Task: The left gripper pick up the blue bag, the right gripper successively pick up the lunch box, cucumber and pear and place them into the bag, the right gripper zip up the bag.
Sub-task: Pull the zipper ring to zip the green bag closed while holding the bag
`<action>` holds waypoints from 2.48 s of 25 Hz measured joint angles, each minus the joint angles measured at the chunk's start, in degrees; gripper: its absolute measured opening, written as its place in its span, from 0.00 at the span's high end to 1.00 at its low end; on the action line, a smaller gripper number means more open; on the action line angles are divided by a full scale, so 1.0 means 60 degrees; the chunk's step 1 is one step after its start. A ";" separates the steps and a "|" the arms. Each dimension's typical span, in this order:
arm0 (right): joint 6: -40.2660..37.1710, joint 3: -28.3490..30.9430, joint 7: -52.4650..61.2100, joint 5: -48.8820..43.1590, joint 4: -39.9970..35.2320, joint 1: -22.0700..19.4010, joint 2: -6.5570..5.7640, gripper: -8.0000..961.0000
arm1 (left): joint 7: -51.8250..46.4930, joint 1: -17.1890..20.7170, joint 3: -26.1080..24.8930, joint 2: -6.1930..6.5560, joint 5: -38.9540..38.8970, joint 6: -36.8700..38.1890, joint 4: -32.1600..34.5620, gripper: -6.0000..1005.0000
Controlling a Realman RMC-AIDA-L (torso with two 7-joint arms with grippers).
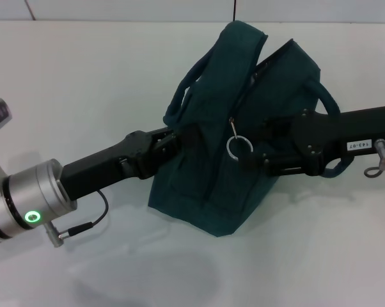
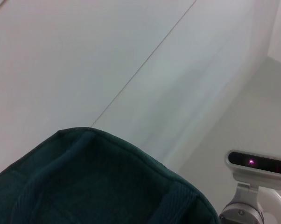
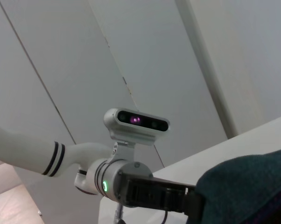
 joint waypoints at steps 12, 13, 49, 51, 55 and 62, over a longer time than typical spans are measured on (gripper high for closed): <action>0.0303 -0.0260 0.0016 -0.0015 0.0003 -0.0032 0.0021 0.41 | 0.0000 0.0000 -0.0010 0.0000 0.0001 0.0009 -0.0014 0.95; 0.0326 -0.0312 0.0015 -0.0019 0.0004 -0.0017 0.0021 0.41 | 0.0000 0.0000 -0.0011 0.0000 0.0000 0.0009 -0.0015 0.95; 0.0126 0.0296 -0.0307 0.1433 -0.0246 -0.0455 -0.0067 0.97 | 0.0001 0.0222 0.0014 0.0006 0.0011 0.0010 -0.0013 0.95; 0.0107 0.0318 -0.0422 0.1598 -0.0252 -0.0427 -0.0056 0.97 | 0.0016 0.0223 0.0014 0.0008 0.0034 0.0011 -0.0013 0.95; 0.0116 0.0311 -0.0518 0.1803 -0.0225 -0.0391 -0.0032 0.97 | 0.0025 0.0220 0.0014 0.0012 0.0055 0.0011 -0.0014 0.95; 0.0454 0.0320 -0.0718 0.2111 -0.0137 -0.0410 -0.0015 0.97 | 0.0028 0.0220 0.0050 0.0015 0.0120 0.0013 -0.0014 0.95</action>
